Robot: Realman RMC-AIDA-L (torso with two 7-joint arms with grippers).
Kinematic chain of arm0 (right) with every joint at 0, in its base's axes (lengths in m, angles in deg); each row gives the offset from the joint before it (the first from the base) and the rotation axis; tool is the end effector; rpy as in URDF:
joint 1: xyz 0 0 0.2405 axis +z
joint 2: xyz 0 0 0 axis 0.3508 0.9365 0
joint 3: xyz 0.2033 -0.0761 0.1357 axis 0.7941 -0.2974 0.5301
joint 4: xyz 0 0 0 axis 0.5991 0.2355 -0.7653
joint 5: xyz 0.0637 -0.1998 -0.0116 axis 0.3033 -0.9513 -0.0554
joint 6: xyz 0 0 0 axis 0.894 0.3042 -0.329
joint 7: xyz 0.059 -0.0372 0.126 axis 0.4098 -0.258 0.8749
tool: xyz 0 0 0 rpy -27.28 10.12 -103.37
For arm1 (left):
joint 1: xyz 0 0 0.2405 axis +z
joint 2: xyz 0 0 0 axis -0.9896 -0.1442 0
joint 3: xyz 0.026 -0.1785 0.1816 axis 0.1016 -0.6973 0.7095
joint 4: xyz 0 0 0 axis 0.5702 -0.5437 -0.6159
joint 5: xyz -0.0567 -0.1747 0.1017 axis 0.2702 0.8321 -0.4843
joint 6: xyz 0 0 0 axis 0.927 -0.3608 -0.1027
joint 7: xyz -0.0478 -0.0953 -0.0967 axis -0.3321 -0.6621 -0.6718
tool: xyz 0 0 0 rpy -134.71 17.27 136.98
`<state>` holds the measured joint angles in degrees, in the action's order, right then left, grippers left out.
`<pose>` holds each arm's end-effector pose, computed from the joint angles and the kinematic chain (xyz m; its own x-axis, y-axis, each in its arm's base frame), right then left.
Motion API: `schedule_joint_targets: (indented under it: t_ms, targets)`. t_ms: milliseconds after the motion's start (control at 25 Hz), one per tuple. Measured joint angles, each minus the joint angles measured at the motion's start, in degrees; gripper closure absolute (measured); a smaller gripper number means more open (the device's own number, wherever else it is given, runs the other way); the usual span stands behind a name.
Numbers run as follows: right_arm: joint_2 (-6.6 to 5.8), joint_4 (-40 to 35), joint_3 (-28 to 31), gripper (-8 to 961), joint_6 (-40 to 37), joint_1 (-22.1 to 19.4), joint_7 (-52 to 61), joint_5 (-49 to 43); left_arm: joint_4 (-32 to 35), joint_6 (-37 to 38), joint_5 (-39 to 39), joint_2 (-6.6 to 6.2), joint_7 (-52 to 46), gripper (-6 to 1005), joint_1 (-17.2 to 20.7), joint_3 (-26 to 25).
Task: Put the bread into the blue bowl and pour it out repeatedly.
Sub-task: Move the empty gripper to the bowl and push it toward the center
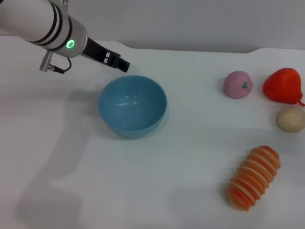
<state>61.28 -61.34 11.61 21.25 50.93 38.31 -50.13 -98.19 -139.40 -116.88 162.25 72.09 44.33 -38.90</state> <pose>0.3792 0.3490 0.0004 0.6717 -0.2110 -0.7102 -0.7127 0.0775 -0.6971 -0.1786 0.4136 0.0148 0.6502 0.7428 0.1599 0.6402 -0.4222 -0.6418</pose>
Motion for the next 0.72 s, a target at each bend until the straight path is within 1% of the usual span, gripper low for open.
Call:
schedule_joint_targets:
  t_ms: [280,480,640,720]
  targets:
    - [0.00,0.0,0.4,433,0.0,-0.1,0.0,0.0,1.5,-0.7,-2.1,0.23,0.0,217,-0.2,0.5]
    - [0.00,0.0,0.4,433,0.0,-0.1,0.0,0.0,5.2,-0.2,-2.2,0.31,0.1,216,-1.6,1.8]
    - [0.00,0.0,0.3,432,0.0,-0.1,0.0,0.0,9.2,0.9,-2.2,0.38,0.1,216,-2.9,2.2]
    - [0.00,0.0,0.2,432,0.0,-0.1,0.0,0.0,10.1,1.5,-2.2,0.39,0.1,216,-3.2,2.2]
